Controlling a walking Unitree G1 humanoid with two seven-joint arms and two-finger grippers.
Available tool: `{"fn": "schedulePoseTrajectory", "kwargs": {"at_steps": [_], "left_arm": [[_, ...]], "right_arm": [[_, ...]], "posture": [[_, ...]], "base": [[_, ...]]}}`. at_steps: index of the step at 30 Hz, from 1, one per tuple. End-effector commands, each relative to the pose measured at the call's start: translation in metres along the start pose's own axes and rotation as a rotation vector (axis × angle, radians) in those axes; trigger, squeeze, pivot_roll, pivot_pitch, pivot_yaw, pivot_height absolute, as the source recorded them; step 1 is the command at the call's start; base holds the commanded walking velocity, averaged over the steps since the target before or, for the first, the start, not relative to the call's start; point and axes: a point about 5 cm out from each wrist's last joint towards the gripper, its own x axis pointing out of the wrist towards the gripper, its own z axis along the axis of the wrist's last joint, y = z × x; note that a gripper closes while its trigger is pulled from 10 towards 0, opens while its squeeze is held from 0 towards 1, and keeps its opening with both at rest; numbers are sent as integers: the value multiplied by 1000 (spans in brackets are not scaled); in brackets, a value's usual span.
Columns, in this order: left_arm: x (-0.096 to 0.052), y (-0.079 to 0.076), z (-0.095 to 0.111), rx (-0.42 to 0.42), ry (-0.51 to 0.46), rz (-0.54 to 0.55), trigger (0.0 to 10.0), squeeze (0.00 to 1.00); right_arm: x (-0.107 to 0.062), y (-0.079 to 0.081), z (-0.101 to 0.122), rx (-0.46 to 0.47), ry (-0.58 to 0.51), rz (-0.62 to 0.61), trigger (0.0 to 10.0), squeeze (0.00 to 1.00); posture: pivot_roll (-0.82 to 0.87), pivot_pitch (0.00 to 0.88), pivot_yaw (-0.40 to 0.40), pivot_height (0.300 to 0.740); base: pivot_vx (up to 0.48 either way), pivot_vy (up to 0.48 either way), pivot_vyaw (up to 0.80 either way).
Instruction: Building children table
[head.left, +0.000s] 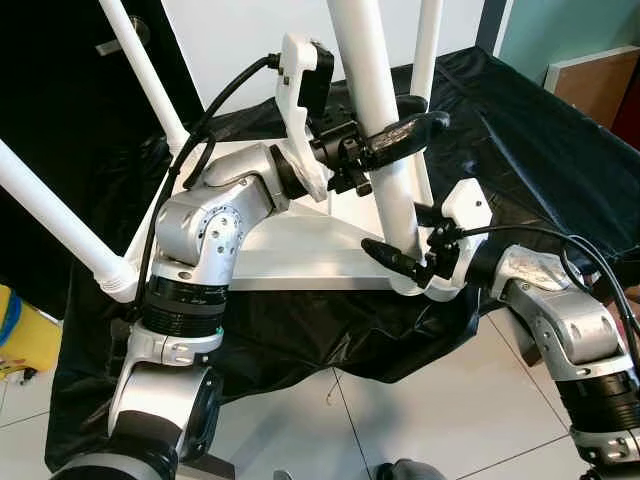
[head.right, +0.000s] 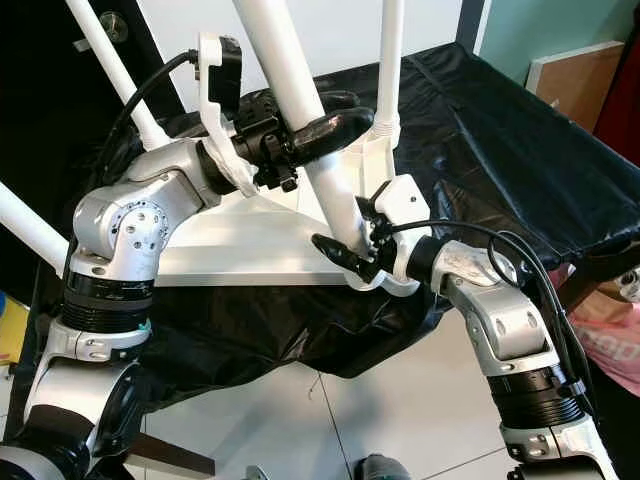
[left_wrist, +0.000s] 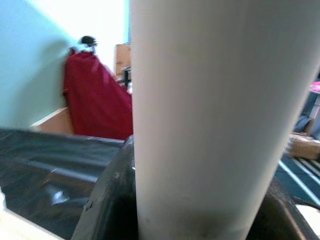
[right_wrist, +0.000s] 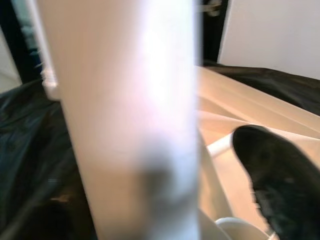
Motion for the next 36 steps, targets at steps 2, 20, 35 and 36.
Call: {"fn": "schedulePoseTrajectory", "kwargs": {"at_steps": [2,20,35,36], "left_arm": [[2,6,9,23,-5,64,10000,0],[30,21,18,94,-1,365,10000,0],[48,7,13,105,8,369,10000,0],[50,7,13,105,7,369,10000,0]], "right_arm": [[6,-1,1,22,-21,-37,10000,1000],[52,22,-11,-54,15,-365,10000,0],[66,9,-1,-38,-25,-589,10000,0],[67,7,0,-42,-30,-608,10000,0]], "posture": [[-180,51,49,740],[-155,41,42,740],[-139,47,41,740],[-139,44,41,740]], "base": [[0,0,0],[0,0,0],[0,0,0],[0,0,0]]}}
